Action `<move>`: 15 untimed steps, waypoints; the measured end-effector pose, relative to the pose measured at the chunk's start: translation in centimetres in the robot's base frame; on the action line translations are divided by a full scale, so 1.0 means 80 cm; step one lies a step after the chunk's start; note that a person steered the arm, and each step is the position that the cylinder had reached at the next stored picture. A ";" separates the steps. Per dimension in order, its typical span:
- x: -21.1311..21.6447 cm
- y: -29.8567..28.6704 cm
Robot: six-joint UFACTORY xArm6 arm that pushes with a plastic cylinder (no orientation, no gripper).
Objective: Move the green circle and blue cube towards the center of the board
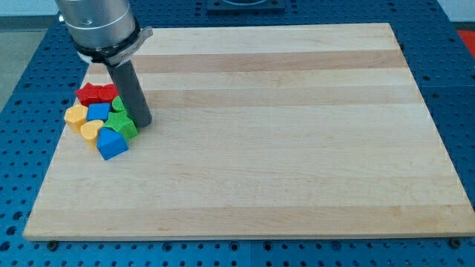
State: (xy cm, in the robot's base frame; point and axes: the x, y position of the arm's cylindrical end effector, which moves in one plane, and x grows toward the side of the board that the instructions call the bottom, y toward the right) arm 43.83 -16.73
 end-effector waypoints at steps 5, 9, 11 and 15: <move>0.192 -0.023; 0.029 -0.150; -0.021 -0.005; 0.016 -0.171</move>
State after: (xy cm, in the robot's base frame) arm 45.07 -30.44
